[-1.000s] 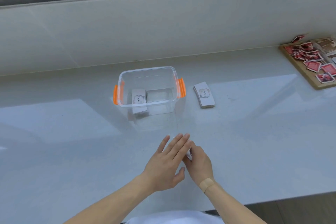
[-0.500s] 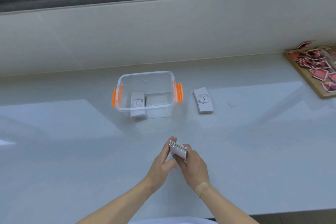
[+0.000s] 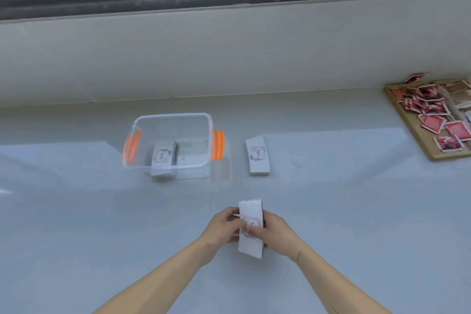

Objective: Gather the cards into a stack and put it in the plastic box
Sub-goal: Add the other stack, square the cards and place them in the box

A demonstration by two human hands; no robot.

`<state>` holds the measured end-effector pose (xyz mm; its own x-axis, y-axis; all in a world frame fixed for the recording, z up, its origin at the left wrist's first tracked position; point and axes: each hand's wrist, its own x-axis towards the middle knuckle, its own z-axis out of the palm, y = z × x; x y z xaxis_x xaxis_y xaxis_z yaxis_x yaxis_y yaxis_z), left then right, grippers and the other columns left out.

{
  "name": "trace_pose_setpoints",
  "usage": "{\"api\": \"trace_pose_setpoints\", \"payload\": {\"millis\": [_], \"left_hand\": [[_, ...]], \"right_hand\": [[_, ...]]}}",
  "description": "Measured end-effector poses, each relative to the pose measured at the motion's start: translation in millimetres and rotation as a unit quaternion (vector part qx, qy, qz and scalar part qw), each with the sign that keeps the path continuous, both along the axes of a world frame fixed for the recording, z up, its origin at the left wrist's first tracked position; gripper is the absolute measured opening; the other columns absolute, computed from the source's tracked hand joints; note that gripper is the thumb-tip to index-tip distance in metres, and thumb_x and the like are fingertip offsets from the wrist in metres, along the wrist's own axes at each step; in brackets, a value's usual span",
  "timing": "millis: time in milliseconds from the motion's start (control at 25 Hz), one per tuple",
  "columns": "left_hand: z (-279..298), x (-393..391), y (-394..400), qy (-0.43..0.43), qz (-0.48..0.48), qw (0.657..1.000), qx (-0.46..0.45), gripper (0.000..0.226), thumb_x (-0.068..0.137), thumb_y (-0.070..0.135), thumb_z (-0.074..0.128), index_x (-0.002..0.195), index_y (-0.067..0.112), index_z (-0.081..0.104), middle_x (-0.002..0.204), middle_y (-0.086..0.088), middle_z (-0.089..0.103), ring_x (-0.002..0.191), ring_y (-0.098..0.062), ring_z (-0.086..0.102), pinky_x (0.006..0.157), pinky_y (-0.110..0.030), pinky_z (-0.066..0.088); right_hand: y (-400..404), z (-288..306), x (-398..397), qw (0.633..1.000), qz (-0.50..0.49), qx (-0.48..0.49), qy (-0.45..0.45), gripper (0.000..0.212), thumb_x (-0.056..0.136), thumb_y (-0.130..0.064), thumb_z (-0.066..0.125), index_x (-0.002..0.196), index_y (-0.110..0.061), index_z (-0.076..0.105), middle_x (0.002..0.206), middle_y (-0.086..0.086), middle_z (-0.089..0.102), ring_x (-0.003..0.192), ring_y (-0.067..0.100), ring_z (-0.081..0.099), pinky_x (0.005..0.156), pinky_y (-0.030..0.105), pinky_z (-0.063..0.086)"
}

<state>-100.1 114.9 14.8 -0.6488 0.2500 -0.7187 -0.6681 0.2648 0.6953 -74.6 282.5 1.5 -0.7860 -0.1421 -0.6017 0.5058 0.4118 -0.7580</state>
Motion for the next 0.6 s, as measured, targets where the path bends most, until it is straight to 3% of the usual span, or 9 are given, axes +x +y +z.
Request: {"api": "trace_pose_setpoints", "payload": {"millis": [200, 360, 520, 600], "left_hand": [[2, -33, 39, 0.01, 0.063, 0.998, -0.006, 0.024, 0.089, 0.004, 0.057, 0.112, 0.007, 0.062, 0.11, -0.018, 0.07, 0.093, -0.031, 0.072, 0.075, -0.033, 0.061], [0, -71, 57, 0.047, 0.126, 0.991, -0.028, 0.021, 0.093, 0.006, 0.053, 0.113, 0.007, 0.061, 0.11, -0.016, 0.071, 0.091, -0.028, 0.071, 0.074, -0.031, 0.06], [-5, -113, 76, 0.092, 0.175, 0.976, -0.089, 0.026, 0.09, 0.011, 0.056, 0.115, 0.011, 0.064, 0.107, -0.01, 0.072, 0.098, -0.028, 0.069, 0.089, -0.045, 0.056], [-7, -130, 84, 0.107, 0.194, 0.966, -0.136, 0.026, 0.086, 0.013, 0.059, 0.111, 0.011, 0.067, 0.106, -0.009, 0.073, 0.098, -0.025, 0.068, 0.088, -0.041, 0.055]], "right_hand": [[37, 6, -43, 0.998, -0.06, -0.014, -0.018, 0.029, 0.08, -0.03, 0.071, 0.106, -0.019, 0.061, 0.101, 0.001, 0.069, 0.085, 0.014, 0.069, 0.056, 0.029, 0.057], [50, 8, -80, 0.987, -0.15, -0.054, 0.014, 0.033, 0.085, -0.017, 0.064, 0.118, -0.019, 0.062, 0.104, 0.005, 0.064, 0.088, 0.023, 0.07, 0.068, 0.04, 0.062], [52, 6, -121, 0.98, -0.185, -0.025, 0.065, 0.028, 0.083, -0.013, 0.062, 0.109, -0.02, 0.067, 0.096, -0.002, 0.066, 0.086, 0.025, 0.069, 0.071, 0.048, 0.061], [53, 5, -141, 0.98, -0.178, 0.007, 0.085, 0.027, 0.082, -0.012, 0.062, 0.106, -0.021, 0.069, 0.091, -0.007, 0.067, 0.087, 0.023, 0.068, 0.075, 0.046, 0.059]]}}
